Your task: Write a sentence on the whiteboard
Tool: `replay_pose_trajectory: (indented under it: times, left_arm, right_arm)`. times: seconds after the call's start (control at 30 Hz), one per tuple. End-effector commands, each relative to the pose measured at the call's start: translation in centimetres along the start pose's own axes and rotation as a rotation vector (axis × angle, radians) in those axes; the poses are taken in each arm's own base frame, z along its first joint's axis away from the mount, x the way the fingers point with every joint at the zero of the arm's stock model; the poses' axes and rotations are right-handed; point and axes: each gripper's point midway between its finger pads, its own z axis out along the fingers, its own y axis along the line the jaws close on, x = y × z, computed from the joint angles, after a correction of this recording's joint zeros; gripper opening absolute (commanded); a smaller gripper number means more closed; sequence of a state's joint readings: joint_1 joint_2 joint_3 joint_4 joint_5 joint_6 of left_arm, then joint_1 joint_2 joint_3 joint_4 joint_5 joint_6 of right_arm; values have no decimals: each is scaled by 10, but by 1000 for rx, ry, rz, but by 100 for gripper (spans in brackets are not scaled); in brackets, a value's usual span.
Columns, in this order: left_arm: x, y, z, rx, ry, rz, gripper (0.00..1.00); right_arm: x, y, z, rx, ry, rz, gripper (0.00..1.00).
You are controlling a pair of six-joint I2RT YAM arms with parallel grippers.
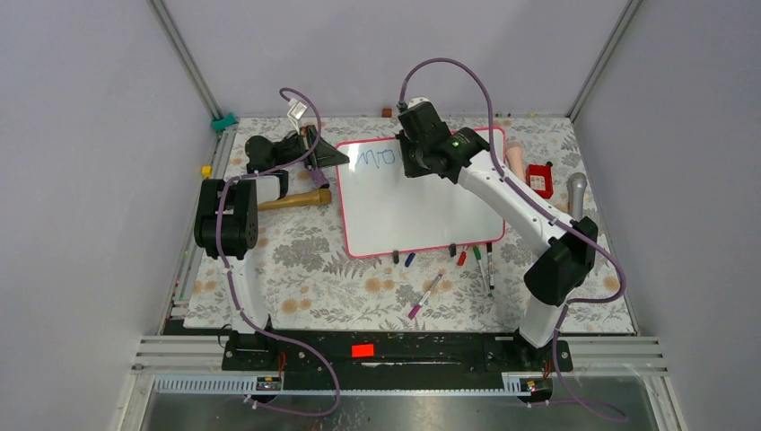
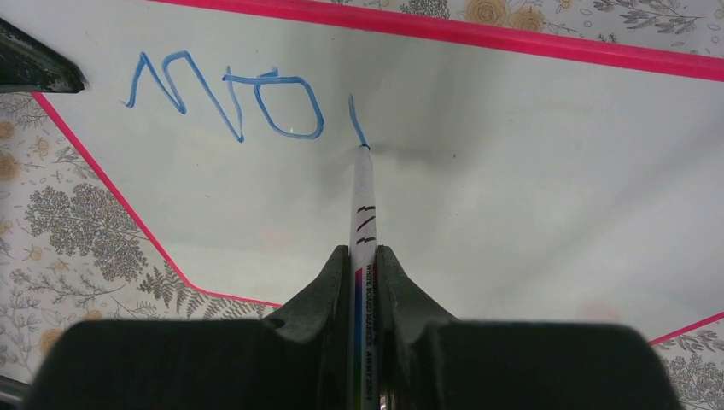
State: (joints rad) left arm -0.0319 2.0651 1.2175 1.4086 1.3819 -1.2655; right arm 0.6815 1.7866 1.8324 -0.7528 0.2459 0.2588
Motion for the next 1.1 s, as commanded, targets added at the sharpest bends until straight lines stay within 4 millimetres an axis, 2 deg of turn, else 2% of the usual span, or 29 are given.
replay_pose_trajectory:
  times: [0.0, 0.5, 0.67, 0.93, 1.07]
  left_arm:
    - [-4, -16, 5, 39, 41, 65, 0]
    - [-4, -17, 5, 40, 44, 67, 0]
    - [-4, -17, 5, 40, 44, 69, 0]
    - [-6, -17, 5, 39, 38, 67, 0]
    - [-6, -16, 5, 38, 36, 64, 0]
  right_arm:
    - [-9, -8, -9, 33, -38, 15, 0]
    - [-52, -13, -4, 47, -114, 8, 0]
    - [-53, -13, -7, 43, -100, 11, 0]
    - [-49, -7, -41, -50, -133, 25, 0]
    - [-41, -12, -47, -60, -166, 30, 0]
